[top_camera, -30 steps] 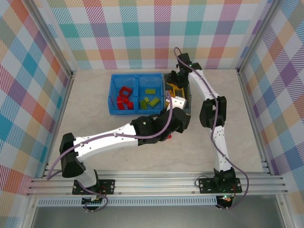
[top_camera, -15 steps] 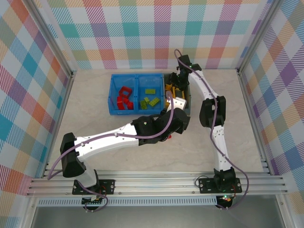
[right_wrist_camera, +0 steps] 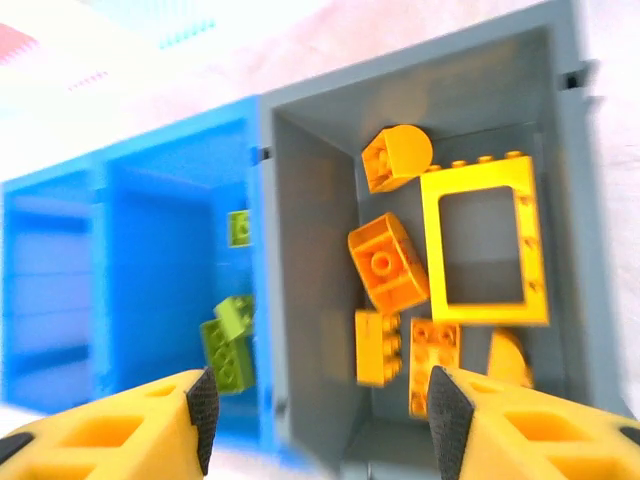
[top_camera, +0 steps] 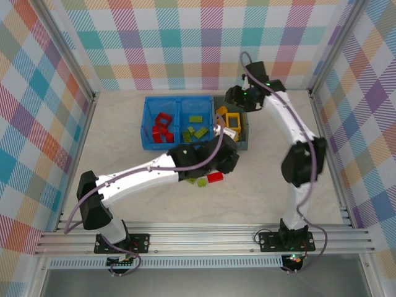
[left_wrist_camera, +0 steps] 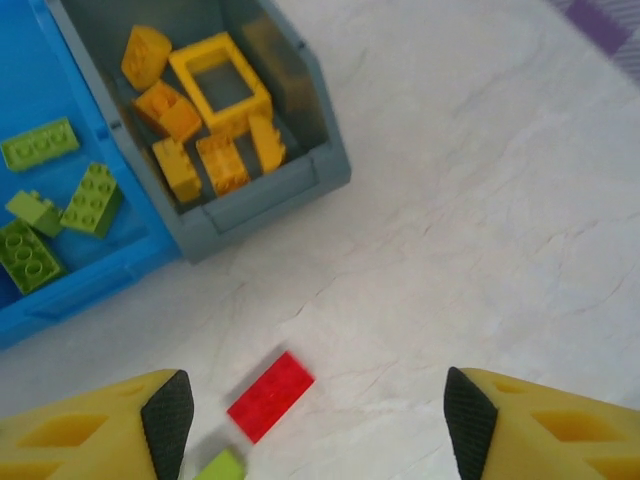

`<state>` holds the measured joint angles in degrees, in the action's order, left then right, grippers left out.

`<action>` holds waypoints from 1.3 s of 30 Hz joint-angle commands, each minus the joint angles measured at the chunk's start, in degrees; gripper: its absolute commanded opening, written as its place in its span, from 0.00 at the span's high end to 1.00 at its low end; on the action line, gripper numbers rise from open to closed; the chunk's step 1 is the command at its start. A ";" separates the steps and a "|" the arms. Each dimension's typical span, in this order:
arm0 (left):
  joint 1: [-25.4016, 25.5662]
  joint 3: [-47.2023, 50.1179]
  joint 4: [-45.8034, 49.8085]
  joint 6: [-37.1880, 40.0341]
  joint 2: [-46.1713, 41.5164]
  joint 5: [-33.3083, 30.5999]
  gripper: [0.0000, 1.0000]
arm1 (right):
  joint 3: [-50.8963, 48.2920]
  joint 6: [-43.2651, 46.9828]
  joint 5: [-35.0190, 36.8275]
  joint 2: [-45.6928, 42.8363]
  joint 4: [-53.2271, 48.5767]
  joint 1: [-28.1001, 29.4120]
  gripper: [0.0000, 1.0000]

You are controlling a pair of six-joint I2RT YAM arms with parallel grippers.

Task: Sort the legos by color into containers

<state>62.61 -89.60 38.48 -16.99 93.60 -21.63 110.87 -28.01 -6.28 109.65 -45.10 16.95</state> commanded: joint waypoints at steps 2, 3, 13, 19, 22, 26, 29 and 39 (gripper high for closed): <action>-6.25 1.86 7.30 16.28 0.99 16.87 0.28 | -20.98 -1.74 2.24 -21.79 5.73 1.32 0.39; -7.15 1.81 8.43 18.73 2.02 18.10 0.28 | -25.57 -2.39 2.12 -26.66 6.09 1.81 0.38; -11.81 -2.33 13.64 38.12 16.01 24.77 0.27 | -53.94 -10.58 -13.61 -65.02 -8.66 4.63 0.25; -11.81 -5.20 13.21 39.85 23.33 23.45 0.28 | -52.12 -11.57 -15.94 -72.68 -18.47 4.61 0.22; -11.79 -5.88 12.63 39.81 25.27 22.70 0.27 | -50.24 -11.56 -16.30 -72.73 -19.85 4.58 0.22; -11.90 -6.29 12.06 39.24 28.00 22.16 0.27 | -49.35 -12.15 -16.04 -72.73 -19.31 4.58 0.22; -11.90 -6.39 10.81 38.47 29.61 22.15 0.32 | -49.65 -12.00 -16.12 -72.39 -18.98 4.60 0.22; -11.33 -3.15 6.86 35.60 29.00 22.33 0.68 | -51.42 -12.03 -16.00 -72.26 -17.66 4.59 0.24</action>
<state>51.24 -94.48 47.62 19.46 123.96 0.40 59.90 -39.72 -21.34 37.23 -63.07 21.45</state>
